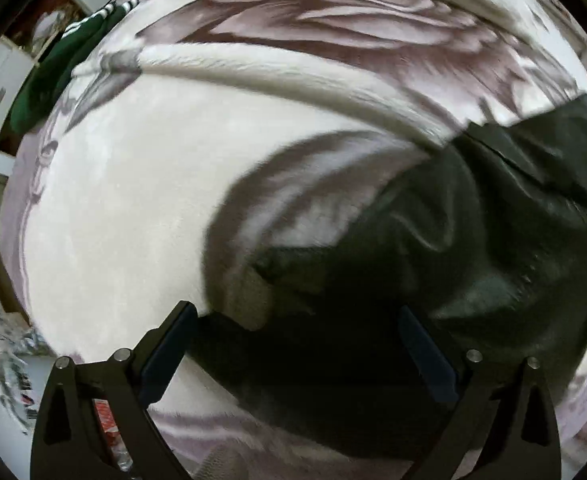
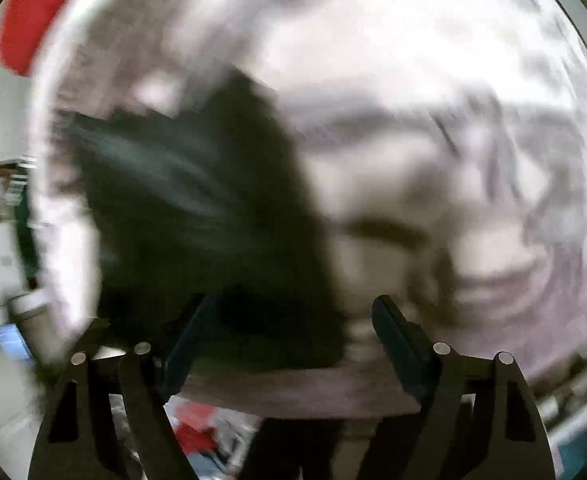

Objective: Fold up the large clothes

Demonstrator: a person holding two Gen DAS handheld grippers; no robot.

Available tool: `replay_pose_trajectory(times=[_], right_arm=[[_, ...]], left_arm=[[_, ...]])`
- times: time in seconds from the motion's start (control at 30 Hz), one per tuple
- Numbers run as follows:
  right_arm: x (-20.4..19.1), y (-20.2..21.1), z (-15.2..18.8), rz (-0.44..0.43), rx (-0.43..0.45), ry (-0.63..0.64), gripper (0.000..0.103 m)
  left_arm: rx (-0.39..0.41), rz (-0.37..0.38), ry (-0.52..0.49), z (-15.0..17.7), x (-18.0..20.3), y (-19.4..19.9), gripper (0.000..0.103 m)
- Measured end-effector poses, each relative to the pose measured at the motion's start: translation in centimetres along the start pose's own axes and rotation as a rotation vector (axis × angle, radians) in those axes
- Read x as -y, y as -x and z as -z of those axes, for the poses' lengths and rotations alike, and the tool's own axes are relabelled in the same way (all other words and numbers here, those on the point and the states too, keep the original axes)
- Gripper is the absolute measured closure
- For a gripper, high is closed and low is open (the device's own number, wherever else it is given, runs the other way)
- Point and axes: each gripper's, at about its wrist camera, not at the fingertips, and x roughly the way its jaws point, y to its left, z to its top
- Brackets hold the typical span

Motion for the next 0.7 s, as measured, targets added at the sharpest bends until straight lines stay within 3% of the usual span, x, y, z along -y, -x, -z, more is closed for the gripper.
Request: replay_pose_trajectory(times=[0.03,0.1,0.17,0.23,0.3,0.4,0.47,0.53,0.63,0.67,0.7], right_arm=[[-1.3,0.6,-0.6,-0.052,0.012,0.037,0.021],[-5.0,0.2,-2.8,-0.170,-0.014,0.115,0.042],[-8.2,-1.4,-5.3,-0.192,-0.023,0.183,0.058],[-11.1,-4.6,-8.2,-0.055,-0.003,0.244,0.060],[-12.1,-8.3,-10.4,0.031,-0.037,0.264,0.060],[-14.0,-9.8,-10.8,0.114,-0.037,0.315,0.059],[-13.8,-9.2,-10.5,0.091,-0.052,0.309,0.053],[-12.7,-7.8,-10.1,0.007,-0.076,0.285,0.046],[-8.3,-4.1,-8.7,-0.207,-0.091,0.204,0.041],[-6.3,-3.0,-7.8,-0.246,-0.082,0.163,0.026],[-4.8,-2.4,-7.2,-0.257,-0.077,0.135,0.019]], left_arm=[[0.003,0.005,0.003,-0.1,-0.2,-0.2,0.000],[0.007,0.009,0.004,-0.2,-0.3,-0.6,0.000],[0.015,0.001,-0.002,-0.1,-0.1,-0.8,0.000],[0.045,-0.006,-0.006,0.0,-0.2,-1.2,0.000],[0.045,0.020,0.010,-0.1,-0.6,-1.9,0.000],[0.010,0.078,0.066,-0.2,-1.7,-2.2,0.000],[-0.003,0.127,0.119,0.2,-2.9,-1.2,0.000],[0.027,0.219,0.188,1.5,-5.1,1.2,0.000],[0.051,0.348,0.271,4.6,-7.7,3.4,0.000],[0.034,0.388,0.295,5.6,-8.1,3.4,0.000],[0.001,0.452,0.322,6.9,-8.3,2.8,0.000]])
